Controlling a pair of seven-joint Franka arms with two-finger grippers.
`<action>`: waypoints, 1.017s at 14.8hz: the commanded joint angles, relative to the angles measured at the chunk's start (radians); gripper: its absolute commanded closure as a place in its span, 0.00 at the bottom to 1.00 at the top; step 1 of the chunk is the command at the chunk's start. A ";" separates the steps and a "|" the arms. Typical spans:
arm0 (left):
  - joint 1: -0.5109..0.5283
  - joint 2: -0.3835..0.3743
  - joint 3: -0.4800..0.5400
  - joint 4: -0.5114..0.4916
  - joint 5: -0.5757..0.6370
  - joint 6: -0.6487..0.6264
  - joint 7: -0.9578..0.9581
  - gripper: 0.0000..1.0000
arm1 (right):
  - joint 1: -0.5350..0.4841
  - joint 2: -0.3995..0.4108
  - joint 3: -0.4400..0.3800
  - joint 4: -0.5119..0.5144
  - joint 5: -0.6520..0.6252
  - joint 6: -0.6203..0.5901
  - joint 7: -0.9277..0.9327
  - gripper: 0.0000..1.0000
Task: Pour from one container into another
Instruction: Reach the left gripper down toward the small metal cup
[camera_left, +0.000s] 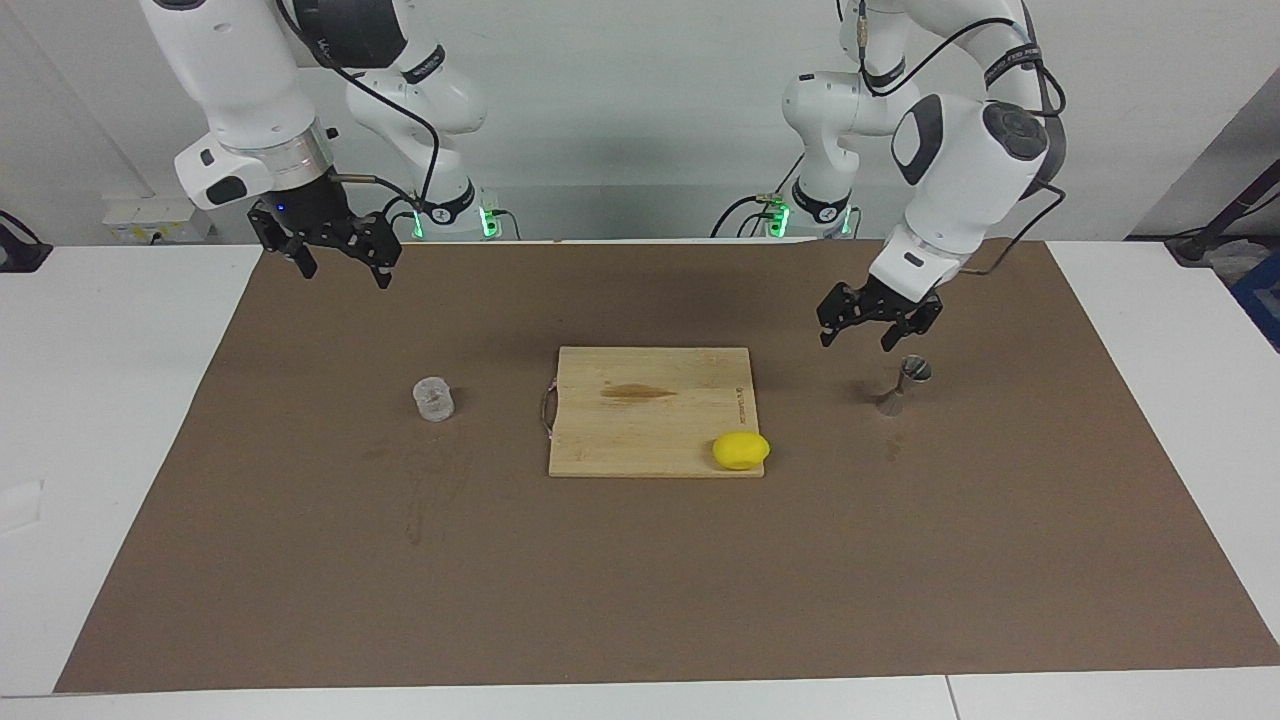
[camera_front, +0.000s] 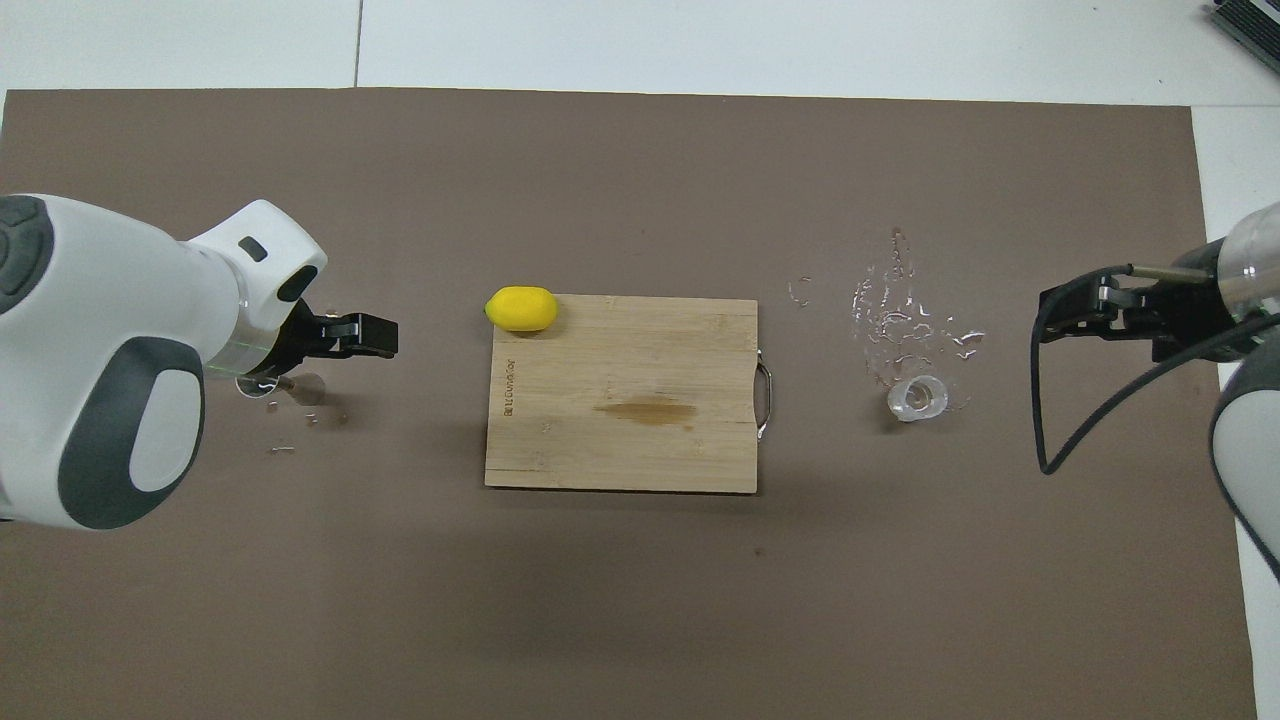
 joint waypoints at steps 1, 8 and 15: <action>0.042 -0.011 -0.003 -0.005 -0.065 -0.010 0.221 0.00 | -0.015 -0.024 0.004 -0.023 0.025 -0.002 -0.025 0.00; 0.184 0.069 -0.003 0.005 -0.348 0.027 1.015 0.00 | -0.014 -0.024 0.004 -0.023 0.025 -0.002 -0.025 0.00; 0.350 0.172 -0.003 0.003 -0.672 -0.160 1.456 0.00 | -0.014 -0.024 0.004 -0.023 0.025 -0.002 -0.025 0.00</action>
